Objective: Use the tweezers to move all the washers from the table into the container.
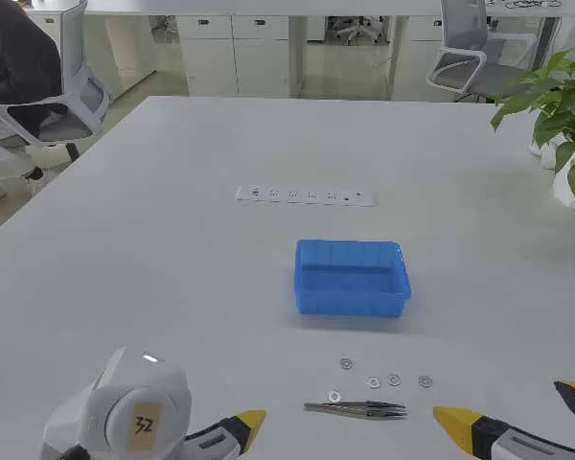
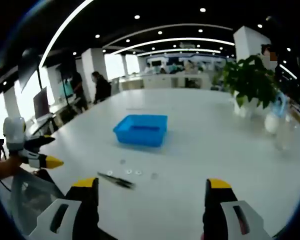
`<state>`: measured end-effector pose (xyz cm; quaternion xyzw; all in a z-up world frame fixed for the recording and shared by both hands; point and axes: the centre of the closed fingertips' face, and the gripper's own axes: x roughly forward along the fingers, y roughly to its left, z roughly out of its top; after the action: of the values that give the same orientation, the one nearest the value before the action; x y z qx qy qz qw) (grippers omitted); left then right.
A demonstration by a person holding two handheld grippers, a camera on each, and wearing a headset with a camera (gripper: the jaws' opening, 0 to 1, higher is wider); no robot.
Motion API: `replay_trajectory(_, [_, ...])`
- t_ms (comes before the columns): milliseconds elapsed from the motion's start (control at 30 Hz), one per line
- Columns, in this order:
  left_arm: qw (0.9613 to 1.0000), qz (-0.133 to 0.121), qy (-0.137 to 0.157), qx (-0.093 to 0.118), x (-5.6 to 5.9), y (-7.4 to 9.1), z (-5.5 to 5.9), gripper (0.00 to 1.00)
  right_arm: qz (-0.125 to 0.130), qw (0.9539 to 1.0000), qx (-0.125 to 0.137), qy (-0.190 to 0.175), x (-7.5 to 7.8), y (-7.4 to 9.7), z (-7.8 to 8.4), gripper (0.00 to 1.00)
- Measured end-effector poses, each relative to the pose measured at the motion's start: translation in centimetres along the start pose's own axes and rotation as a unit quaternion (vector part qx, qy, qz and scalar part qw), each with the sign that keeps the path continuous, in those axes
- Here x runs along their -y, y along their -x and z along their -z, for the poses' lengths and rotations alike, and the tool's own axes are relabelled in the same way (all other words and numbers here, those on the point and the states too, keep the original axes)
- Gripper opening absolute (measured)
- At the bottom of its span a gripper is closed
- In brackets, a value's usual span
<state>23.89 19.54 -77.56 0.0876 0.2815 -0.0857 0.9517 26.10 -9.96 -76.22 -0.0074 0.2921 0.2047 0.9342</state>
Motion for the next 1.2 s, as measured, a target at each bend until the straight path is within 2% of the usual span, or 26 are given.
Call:
replay_trajectory(933, [0.9999,0.002,-0.008,-0.009,0.11,-0.12,0.28,0.89,0.005,1.0,-0.004,0.005,0.09,0.04,0.11,0.85])
replay_trajectory(1133, [0.9998,0.007,-0.016,-0.014,0.46,-0.17,0.46,0.89,0.001,0.9999,-0.011,0.008,-0.08,-0.09,0.38,0.85])
replay_trajectory(1200, [0.9996,0.018,-0.015,-0.013,0.95,-0.19,0.4,0.86,0.0,0.9999,-0.013,0.009,-0.12,-0.14,0.48,0.85])
